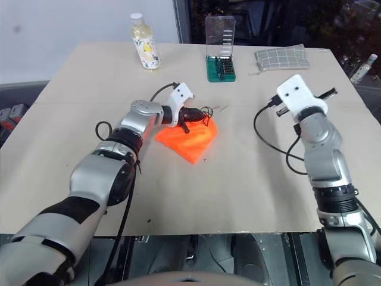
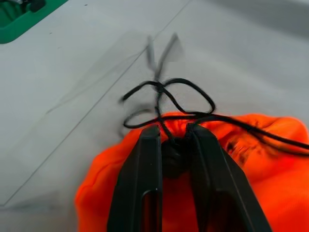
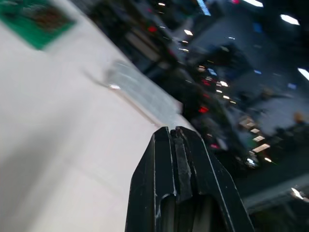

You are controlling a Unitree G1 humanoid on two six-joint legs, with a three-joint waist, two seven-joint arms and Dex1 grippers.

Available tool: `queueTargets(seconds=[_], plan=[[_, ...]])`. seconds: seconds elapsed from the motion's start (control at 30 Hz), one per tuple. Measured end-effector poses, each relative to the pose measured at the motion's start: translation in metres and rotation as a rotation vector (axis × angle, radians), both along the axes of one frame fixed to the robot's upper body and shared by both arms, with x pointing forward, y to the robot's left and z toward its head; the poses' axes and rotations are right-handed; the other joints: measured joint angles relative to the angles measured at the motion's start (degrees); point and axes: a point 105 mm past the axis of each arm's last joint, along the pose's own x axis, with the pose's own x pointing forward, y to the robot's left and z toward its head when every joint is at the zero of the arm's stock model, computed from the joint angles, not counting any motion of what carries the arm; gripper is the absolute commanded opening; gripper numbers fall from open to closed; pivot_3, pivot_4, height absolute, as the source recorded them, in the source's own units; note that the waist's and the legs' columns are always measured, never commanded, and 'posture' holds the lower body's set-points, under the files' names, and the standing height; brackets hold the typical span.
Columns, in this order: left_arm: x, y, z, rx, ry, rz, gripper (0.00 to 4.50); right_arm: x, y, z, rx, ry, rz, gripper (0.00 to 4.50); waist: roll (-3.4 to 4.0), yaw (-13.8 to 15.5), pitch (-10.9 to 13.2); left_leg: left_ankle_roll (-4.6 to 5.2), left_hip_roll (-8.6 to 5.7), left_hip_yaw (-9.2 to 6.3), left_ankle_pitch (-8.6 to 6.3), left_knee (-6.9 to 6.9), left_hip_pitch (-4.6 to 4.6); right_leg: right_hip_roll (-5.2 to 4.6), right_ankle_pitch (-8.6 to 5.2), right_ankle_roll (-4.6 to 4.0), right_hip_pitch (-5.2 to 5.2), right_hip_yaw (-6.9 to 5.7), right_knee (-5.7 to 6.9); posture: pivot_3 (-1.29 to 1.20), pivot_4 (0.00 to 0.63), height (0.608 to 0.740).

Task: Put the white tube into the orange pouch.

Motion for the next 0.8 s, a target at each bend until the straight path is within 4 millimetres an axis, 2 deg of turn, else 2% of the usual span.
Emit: queueTargets(seconds=[0.07, 0.1, 0.17, 0.2, 0.23, 0.27, 0.3, 0.4, 0.43, 0.53, 0.57, 0.67, 0.7, 0.73, 0.8], plan=[[-0.001, -0.001, 0.0, -0.002, 0.004, -0.009, 0.23, 0.0, 0.002, 0.0, 0.005, 0.002, 0.014, 0.0, 0.0, -0.02, 0.0, 0.0, 0.0, 0.0, 0.0, 0.0, 0.0, 0.0, 0.0, 0.0, 0.0, 0.0, 0.0, 0.0, 0.15, 0.74], [-0.002, -0.002, 0.0, -0.014, 0.013, -0.021, 1.26, 0.001, 0.005, -0.003, 0.021, 0.018, 0.034, 0.0, 0.0, -0.04, 0.0, 0.0, 0.0, 0.0, 0.0, 0.0, 0.0, 0.0, 0.0, 0.0, 0.0, 0.0, 0.0, 0.0, 0.15, 0.74], [-0.005, -0.003, 0.001, -0.058, 0.026, -0.048, 1.94, -0.001, 0.013, -0.014, 0.054, 0.061, 0.077, 0.0, 0.0, -0.06, 0.0, 0.0, 0.0, 0.0, 0.0, 0.0, -0.01, 0.0, 0.0, 0.0, 0.01, 0.0, 0.0, 0.0, 0.15, 0.74], [-0.007, -0.003, 0.003, -0.081, 0.027, -0.062, 2.55, -0.003, 0.019, -0.025, 0.071, 0.095, 0.106, 0.0, 0.0, -0.07, 0.0, 0.0, 0.0, -0.01, 0.0, 0.0, -0.01, 0.0, 0.0, 0.0, 0.01, 0.0, 0.0, 0.0, 0.15, 0.74], [-0.009, -0.002, 0.004, -0.108, 0.03, -0.072, 2.77, -0.005, 0.025, -0.037, 0.088, 0.135, 0.133, 0.0, 0.0, -0.08, 0.0, 0.0, 0.0, 0.0, 0.0, 0.0, -0.02, -0.01, 0.0, 0.0, 0.0, 0.0, 0.0, 0.0, 0.15, 0.74], [-0.012, 0.002, 0.009, -0.17, 0.032, -0.085, 3.44, -0.009, 0.032, -0.044, 0.138, 0.159, 0.165, 0.6, 0.0, -0.1, 0.0, 0.0, 0.01, -0.01, 0.0, -0.01, -0.04, -0.02, 0.01, 0.0, 0.0, 0.0, -0.01, 0.0, 0.15, 0.74], [-0.013, 0.004, 0.012, -0.193, 0.028, -0.09, 3.75, -0.012, 0.035, -0.047, 0.153, 0.165, 0.181, 0.86, 0.0, -0.14, 0.0, 0.0, 0.04, -0.02, 0.0, -0.01, -0.04, -0.02, 0.01, 0.0, 0.0, 0.0, 0.0, 0.0, 0.15, 0.74], [-0.033, 0.03, 0.031, -0.335, -0.007, -0.119, 3.76, -0.035, 0.053, -0.064, 0.298, 0.229, 0.305, 2.2, 0.02, -0.44, -0.01, -0.02, 0.23, -0.12, -0.01, -0.06, 0.0, -0.03, 0.01, -0.01, 0.0, 0.03, 0.04, 0.0, 0.15, 0.74], [-0.038, 0.035, 0.033, -0.351, -0.009, -0.112, 3.76, -0.039, 0.053, -0.068, 0.318, 0.243, 0.321, 2.79, 0.04, -0.38, -0.01, -0.02, 0.21, -0.17, 0.0, -0.07, 0.01, -0.03, 0.01, -0.01, -0.01, 0.02, 0.03, 0.0, 0.15, 0.74], [-0.065, 0.068, 0.032, -0.399, -0.01, -0.038, 3.76, -0.071, 0.054, -0.084, 0.419, 0.324, 0.418, 4.18, 0.05, -0.08, -0.03, -0.02, 0.21, -0.36, -0.01, -0.05, 0.06, -0.1, 0.01, -0.01, 0.07, 0.01, 0.04, 0.0, 0.15, 0.74], [-0.077, 0.083, 0.028, -0.41, -0.008, 0.008, 3.76, -0.088, 0.054, -0.089, 0.453, 0.36, 0.469, 4.44, 0.05, 0.05, -0.03, -0.02, 0.2, -0.39, -0.01, -0.04, 0.1, -0.15, 0.01, -0.01, 0.12, -0.02, 0.04, 0.0, 0.15, 0.74], [-0.095, 0.105, 0.022, -0.39, -0.007, 0.082, 3.76, -0.111, 0.05, -0.093, 0.486, 0.411, 0.52, 4.44, 0.05, 0.17, -0.02, -0.04, 0.19, -0.44, -0.01, -0.01, 0.16, -0.19, -0.02, -0.07, 0.22, -0.07, -0.06, 0.0, 0.15, 0.74], [-0.115, 0.118, 0.012, -0.35, 0.0, 0.112, 3.76, -0.132, 0.041, -0.089, 0.476, 0.433, 0.544, 4.44, 0.11, 0.12, -0.07, -0.05, 0.19, -0.36, -0.03, -0.02, 0.36, -0.32, -0.12, -0.26, 0.38, -0.04, -0.08, 0.0, 0.15, 0.74], [-0.119, 0.124, 0.007, -0.341, 0.013, 0.132, 3.76, -0.137, 0.037, -0.09, 0.473, 0.445, 0.539, 4.44, 0.09, 0.13, -0.07, -0.08, 0.19, -0.31, -0.05, -0.12, 0.65, -0.37, -0.13, -0.26, 0.59, -0.01, -0.11, 0.0, 0.15, 0.74], [-0.145, 0.145, -0.009, -0.316, 0.05, 0.21, 3.76, -0.157, 0.023, -0.089, 0.468, 0.491, 0.548, 4.44, 0.1, -0.02, -0.07, -0.45, 0.28, -0.23, -0.28, -0.19, 0.95, -0.45, -0.14, -0.27, 0.79, 0.05, -0.21, 0.0, 0.15, 0.74]])
